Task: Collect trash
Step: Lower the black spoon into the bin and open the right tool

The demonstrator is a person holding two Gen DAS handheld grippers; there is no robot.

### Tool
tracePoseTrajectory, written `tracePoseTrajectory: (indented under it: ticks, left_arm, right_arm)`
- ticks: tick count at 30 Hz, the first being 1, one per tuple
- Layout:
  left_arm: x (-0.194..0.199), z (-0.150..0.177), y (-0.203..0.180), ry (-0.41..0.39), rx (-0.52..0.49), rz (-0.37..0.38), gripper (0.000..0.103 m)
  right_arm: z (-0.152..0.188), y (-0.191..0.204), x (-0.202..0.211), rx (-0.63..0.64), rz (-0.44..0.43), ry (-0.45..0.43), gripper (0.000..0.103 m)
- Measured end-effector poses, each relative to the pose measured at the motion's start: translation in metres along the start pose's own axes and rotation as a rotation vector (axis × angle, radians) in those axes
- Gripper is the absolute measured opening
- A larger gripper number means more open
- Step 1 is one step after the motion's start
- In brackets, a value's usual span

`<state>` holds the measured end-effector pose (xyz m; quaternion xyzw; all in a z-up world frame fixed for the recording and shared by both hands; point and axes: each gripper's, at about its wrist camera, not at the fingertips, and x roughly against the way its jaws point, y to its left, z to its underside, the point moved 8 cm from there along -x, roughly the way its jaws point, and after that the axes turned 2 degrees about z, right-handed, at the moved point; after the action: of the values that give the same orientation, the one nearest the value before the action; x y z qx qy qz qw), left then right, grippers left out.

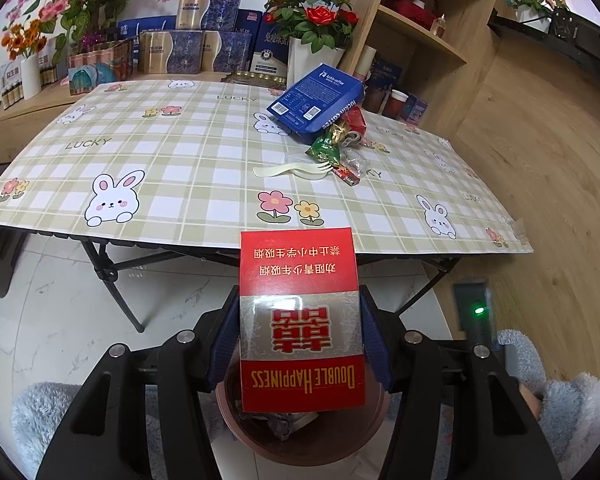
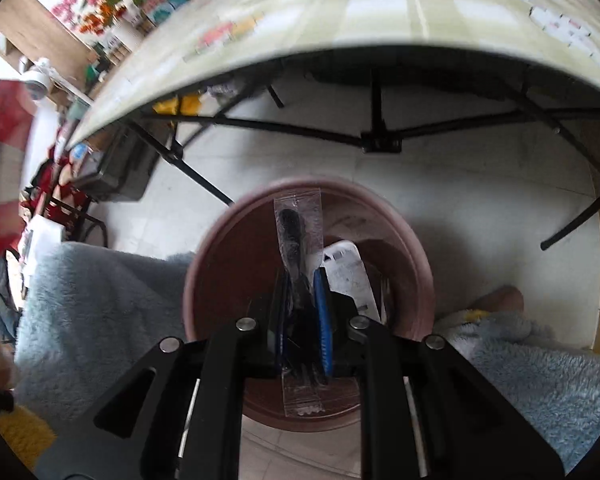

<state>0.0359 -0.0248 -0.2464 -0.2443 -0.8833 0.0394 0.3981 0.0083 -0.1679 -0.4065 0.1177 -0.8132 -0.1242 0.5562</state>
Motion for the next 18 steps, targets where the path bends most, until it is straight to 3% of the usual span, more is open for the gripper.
tracePoseTrajectory:
  ticks: [8,14,16,18]
  left_arm:
    - [-0.005,0.006,0.003,0.018,0.013,0.002,0.054]
    - [-0.008,0.009,0.0,0.029,0.005,0.005,0.054]
    - [-0.009,0.01,0.0,0.033,0.003,0.004,0.054]
    - [-0.01,0.011,0.0,0.035,0.006,0.004,0.054]
  right_arm:
    - [0.005,-0.001,-0.005,0.009,0.009,0.015,0.018]
    - [0.006,0.006,-0.005,0.064,0.032,0.013,0.028]
    - [0.005,0.009,-0.005,0.083,0.042,0.007,0.036]
    - [0.003,0.011,-0.002,0.096,0.048,-0.007,0.053]
